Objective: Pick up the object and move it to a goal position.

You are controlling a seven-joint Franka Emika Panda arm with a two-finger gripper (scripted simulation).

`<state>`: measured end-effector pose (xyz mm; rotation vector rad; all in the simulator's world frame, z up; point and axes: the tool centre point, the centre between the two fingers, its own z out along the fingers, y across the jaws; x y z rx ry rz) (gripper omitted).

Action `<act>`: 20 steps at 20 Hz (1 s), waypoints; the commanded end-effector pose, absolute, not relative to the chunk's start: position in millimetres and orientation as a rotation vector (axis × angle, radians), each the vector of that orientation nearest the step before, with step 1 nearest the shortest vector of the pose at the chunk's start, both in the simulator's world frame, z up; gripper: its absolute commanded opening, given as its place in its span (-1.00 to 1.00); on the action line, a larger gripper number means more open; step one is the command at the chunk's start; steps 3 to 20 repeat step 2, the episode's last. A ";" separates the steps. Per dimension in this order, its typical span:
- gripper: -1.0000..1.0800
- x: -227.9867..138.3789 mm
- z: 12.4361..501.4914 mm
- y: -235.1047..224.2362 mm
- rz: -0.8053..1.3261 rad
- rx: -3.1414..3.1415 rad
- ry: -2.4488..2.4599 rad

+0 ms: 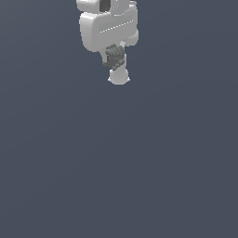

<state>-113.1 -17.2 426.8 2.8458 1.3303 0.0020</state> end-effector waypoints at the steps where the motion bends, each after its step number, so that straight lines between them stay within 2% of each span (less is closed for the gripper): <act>1: -1.00 -114.1 430.1 -17.5 0.000 2.846 1.330; 20: -1.00 -114.1 430.3 -17.5 0.000 2.846 1.330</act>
